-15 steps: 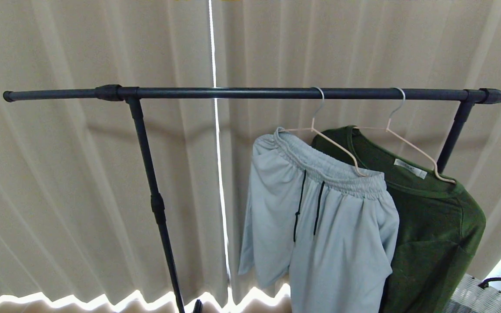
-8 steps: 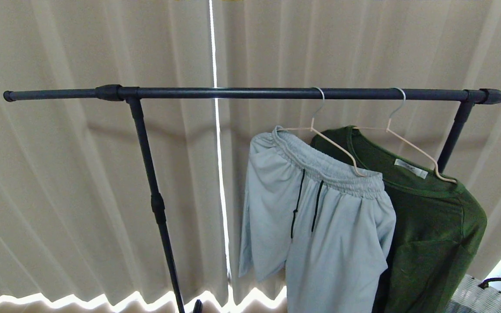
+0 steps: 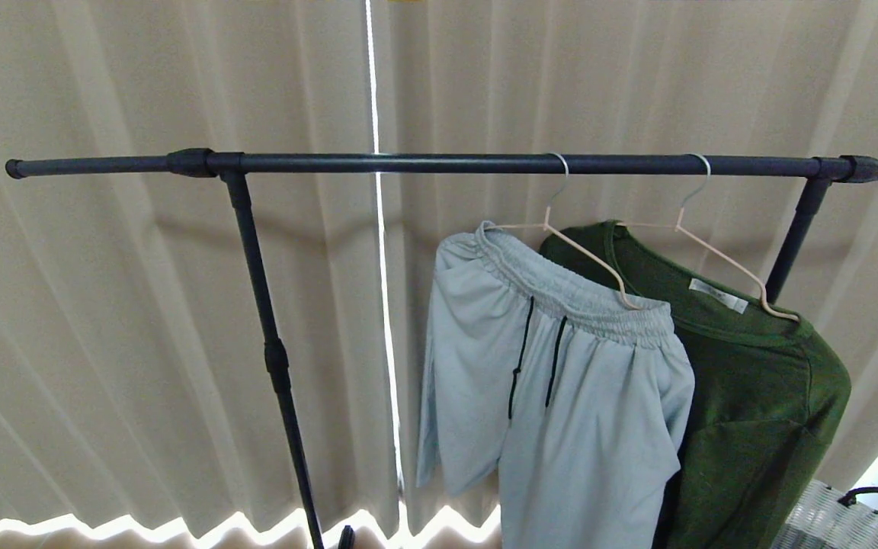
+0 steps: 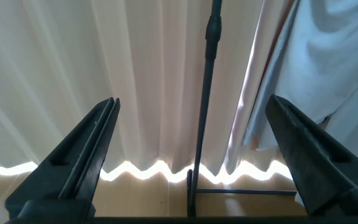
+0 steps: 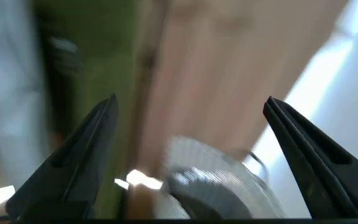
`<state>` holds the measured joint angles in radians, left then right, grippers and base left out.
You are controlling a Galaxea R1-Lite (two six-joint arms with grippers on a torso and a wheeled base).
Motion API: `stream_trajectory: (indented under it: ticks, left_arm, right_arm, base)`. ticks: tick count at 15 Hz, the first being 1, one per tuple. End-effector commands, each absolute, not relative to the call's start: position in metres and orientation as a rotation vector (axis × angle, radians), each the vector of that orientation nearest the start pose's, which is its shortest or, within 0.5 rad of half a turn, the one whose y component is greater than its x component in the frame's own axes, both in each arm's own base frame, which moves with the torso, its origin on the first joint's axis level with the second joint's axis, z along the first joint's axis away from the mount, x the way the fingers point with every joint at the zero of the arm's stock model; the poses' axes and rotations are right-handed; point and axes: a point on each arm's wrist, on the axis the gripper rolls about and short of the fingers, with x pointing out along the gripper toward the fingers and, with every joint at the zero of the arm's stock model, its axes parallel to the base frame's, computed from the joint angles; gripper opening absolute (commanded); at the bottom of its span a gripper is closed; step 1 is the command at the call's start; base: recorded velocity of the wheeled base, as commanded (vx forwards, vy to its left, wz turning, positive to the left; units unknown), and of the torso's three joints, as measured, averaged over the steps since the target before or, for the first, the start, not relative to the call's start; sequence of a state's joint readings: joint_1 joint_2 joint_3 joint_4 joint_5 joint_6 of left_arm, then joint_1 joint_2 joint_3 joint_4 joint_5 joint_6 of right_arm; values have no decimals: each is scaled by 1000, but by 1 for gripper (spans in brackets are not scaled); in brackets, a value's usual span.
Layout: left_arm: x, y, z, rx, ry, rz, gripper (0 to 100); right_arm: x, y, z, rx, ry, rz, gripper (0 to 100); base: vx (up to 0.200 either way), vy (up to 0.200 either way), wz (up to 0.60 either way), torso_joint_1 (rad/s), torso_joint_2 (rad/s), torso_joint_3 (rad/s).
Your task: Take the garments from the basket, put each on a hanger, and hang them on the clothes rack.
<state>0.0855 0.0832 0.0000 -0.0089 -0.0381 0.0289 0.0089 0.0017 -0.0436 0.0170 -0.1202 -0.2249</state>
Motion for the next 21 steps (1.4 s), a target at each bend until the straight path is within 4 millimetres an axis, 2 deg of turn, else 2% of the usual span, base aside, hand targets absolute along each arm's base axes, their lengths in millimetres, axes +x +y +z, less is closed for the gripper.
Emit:
stream_trajectory:
  ticks: [1, 3, 4, 5, 21]
  left_arm:
    - [-16, -2, 78, 24, 79, 46, 100]
    - [-16, -2, 78, 24, 77, 46, 100]
    - [-16, -2, 78, 24, 79, 46, 100]
    - [-16, -2, 78, 24, 79, 46, 100]
    - [-16, -2, 78, 24, 79, 46, 100]
  right_arm:
    - [-25, -2, 83, -211, -9, -80, 100]
    - [-24, -2, 78, -140, 8, -50, 100]
    - [-24, 0, 76, -41, 20, 20, 100]
    - [-24, 1, 75, -36, 26, 73, 100]
    - [-24, 1, 75, -25, 21, 74, 100]
  base:
    - [0, 0, 0, 0, 0, 0]
    - [0, 0, 0, 0, 0, 0]
    - [0, 0, 0, 0, 0, 0]
    - [0, 0, 0, 0, 0, 0]
    - [0, 0, 0, 0, 0, 0]
